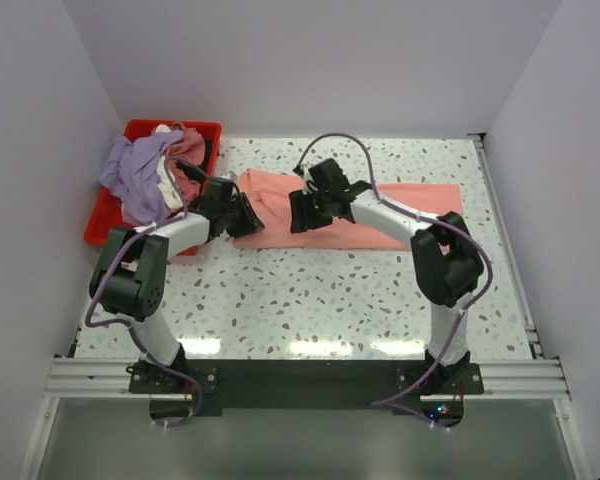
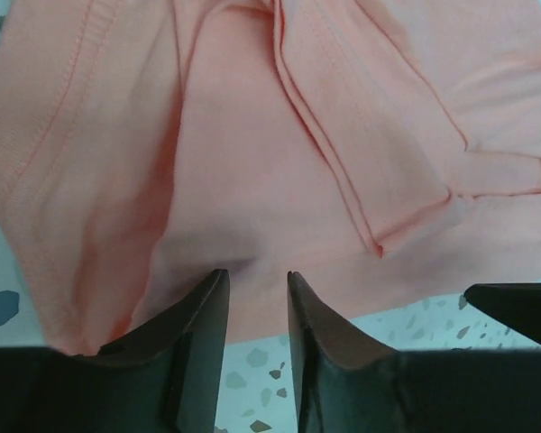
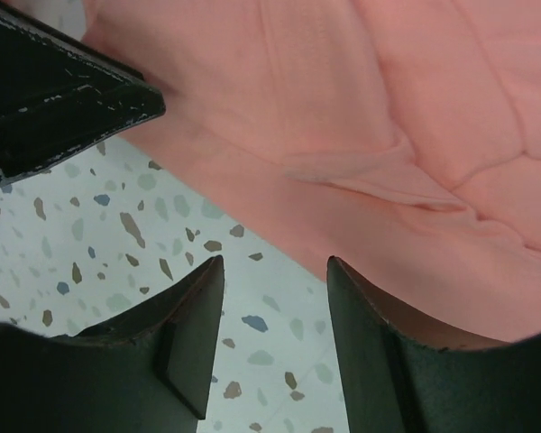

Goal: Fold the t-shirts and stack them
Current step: Fold the tshirt

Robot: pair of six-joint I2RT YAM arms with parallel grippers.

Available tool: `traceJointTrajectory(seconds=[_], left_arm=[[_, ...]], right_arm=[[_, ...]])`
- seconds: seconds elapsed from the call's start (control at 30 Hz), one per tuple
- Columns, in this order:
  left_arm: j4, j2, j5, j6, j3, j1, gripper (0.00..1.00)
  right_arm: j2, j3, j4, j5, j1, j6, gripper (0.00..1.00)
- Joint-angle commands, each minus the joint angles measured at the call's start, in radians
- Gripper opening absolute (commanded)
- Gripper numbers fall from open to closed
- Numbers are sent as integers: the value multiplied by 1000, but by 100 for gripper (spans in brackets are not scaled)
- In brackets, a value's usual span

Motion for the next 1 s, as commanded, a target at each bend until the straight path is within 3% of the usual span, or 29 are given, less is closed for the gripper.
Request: traceJointTrajectory(seconds=[0.0,0.3,0.53,0.77,0.8,0.87,0.97], left_arm=[[12,-5,-45,6,-19,6,35],[-33,0,-120,15,-52,9,25],[-48,15,-138,21,-49,12,24],[-57,34,-146,24,-39,18,21],[-57,35,-149,25,-39,18,21],[-62,37,-151,26,-39,20,21],[-65,43,-157,30,-39,23,20]], right_arm=[[45,78,25,45,65,25,52],[165,147,26,222,102,104,50],[220,176,86,329,102,166,49],[271,233,102,419,103,248,23],[271,233,108,429,102,275,14],[265,231,123,452,102,294,6],[262,237,154,463,100,323,5]])
